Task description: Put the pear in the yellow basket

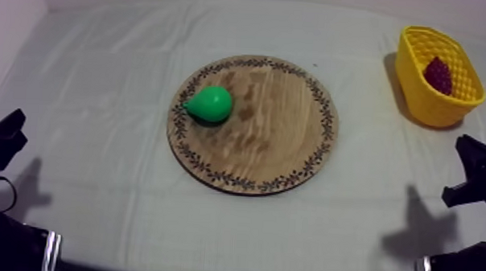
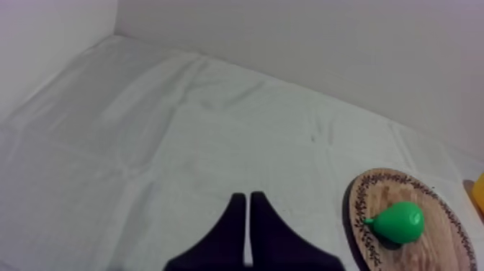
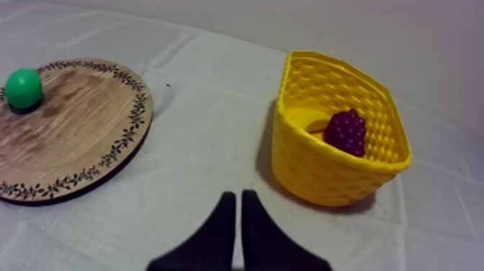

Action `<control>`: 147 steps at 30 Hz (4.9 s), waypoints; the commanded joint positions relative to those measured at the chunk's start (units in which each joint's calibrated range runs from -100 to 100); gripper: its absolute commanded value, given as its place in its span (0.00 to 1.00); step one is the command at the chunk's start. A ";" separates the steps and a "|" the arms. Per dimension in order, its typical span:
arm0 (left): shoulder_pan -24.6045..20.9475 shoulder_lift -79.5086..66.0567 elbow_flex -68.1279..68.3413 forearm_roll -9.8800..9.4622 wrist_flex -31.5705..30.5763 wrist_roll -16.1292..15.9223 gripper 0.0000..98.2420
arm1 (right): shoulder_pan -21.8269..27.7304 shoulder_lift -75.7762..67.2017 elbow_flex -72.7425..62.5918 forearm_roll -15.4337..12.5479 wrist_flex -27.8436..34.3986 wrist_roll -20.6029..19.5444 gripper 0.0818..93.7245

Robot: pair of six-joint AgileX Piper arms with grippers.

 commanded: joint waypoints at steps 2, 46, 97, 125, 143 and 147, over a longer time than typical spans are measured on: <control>0.01 0.00 0.00 -0.02 -0.01 0.01 0.00 | -0.01 -0.03 0.03 0.02 -0.05 0.00 0.00; 0.01 0.00 0.00 -0.02 -0.01 0.01 0.00 | -2.95 13.17 -16.50 0.42 1.83 3.33 0.00; 0.01 0.00 0.00 -0.02 -0.01 0.01 0.00 | -31.74 121.66 -119.94 8.77 55.11 9.00 0.00; 0.01 0.00 0.00 -0.02 -0.01 0.01 0.00 | -33.22 133.20 -128.77 9.66 61.35 10.80 0.71; 0.01 0.00 0.00 -0.02 -0.01 0.01 0.00 | -32.60 145.78 -134.54 9.58 57.31 8.55 0.71; 0.01 0.00 0.00 -0.02 -0.01 0.01 0.00 | -32.10 148.84 -136.87 10.04 56.54 8.50 0.72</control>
